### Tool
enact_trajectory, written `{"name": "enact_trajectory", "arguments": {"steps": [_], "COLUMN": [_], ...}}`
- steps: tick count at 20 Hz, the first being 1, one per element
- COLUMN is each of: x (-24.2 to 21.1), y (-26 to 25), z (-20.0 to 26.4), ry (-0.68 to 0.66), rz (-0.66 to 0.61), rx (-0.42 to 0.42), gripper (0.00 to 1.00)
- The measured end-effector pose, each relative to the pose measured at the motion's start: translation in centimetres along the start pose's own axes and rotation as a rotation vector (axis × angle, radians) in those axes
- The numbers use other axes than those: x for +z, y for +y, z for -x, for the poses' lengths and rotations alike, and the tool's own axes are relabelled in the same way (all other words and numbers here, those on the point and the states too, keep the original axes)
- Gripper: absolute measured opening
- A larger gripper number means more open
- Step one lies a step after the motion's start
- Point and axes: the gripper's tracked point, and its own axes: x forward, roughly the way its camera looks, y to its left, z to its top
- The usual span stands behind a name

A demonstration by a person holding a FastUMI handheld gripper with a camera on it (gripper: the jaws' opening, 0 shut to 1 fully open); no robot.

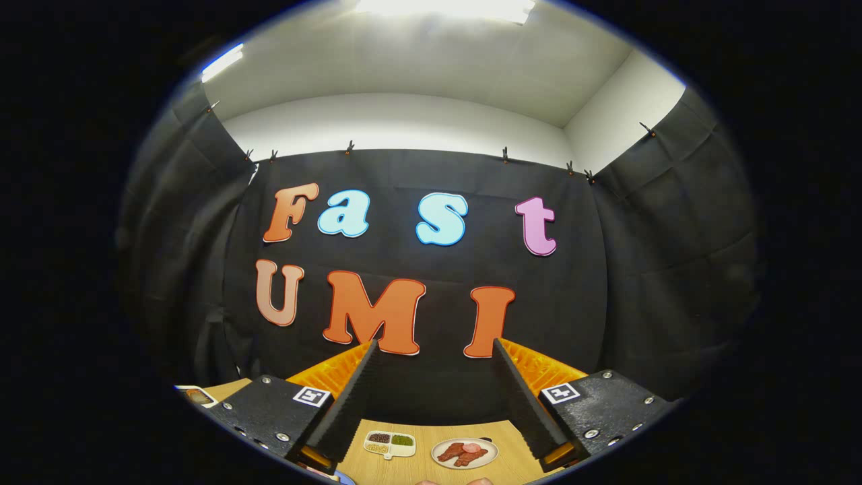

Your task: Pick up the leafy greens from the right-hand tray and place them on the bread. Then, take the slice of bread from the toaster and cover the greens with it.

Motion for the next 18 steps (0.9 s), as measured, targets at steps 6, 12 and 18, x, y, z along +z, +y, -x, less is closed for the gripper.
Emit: {"name": "enact_trajectory", "arguments": {"steps": [6,12,18], "x": [-1.3,-6.9,-13.3], "y": [0.4,2.1,2.4], "z": [0.1,0.9,1.6], "ry": [-0.007,0.13,0.288], "rz": [0.049,0.019,-0.001], "rx": [0.013,0.091,0.109], "gripper": [0.98,0.98,0.98]}}
